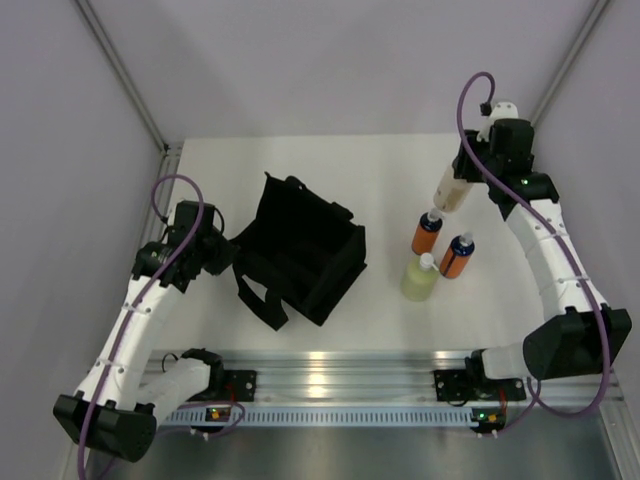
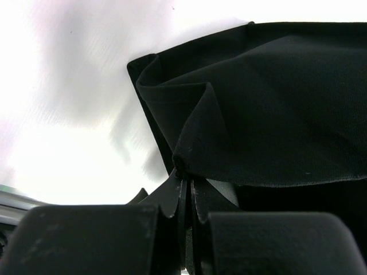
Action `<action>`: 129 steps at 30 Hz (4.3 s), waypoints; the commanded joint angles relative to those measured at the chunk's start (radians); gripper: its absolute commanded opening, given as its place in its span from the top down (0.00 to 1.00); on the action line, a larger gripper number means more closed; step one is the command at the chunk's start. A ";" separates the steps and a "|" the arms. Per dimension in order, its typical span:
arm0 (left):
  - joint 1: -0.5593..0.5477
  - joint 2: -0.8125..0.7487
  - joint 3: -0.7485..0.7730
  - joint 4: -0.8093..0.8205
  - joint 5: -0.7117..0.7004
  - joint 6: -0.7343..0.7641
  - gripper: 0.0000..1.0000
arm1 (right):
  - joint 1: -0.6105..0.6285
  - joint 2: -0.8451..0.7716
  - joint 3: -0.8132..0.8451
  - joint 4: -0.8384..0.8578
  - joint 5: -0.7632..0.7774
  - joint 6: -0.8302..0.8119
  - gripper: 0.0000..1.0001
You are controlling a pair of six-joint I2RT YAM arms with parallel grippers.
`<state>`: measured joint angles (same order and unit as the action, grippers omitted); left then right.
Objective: Take the personal care products out of the canvas bag
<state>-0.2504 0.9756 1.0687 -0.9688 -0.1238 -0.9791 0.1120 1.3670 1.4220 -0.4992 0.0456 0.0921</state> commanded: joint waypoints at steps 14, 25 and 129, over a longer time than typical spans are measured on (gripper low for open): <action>-0.001 0.029 0.025 -0.054 -0.004 0.037 1.00 | -0.038 -0.135 -0.253 0.401 0.057 0.040 1.00; -0.001 0.054 0.039 -0.054 -0.005 0.036 1.00 | -0.038 -0.157 -0.449 0.510 0.135 0.063 1.00; -0.001 -0.181 0.201 0.024 -0.516 0.556 0.02 | 0.081 -0.625 0.146 -0.610 0.372 0.067 0.01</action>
<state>-0.2504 0.7856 1.2541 -1.0103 -0.6426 -0.4202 0.1806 0.7292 1.5391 -1.1469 0.3992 0.1753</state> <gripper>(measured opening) 0.984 0.993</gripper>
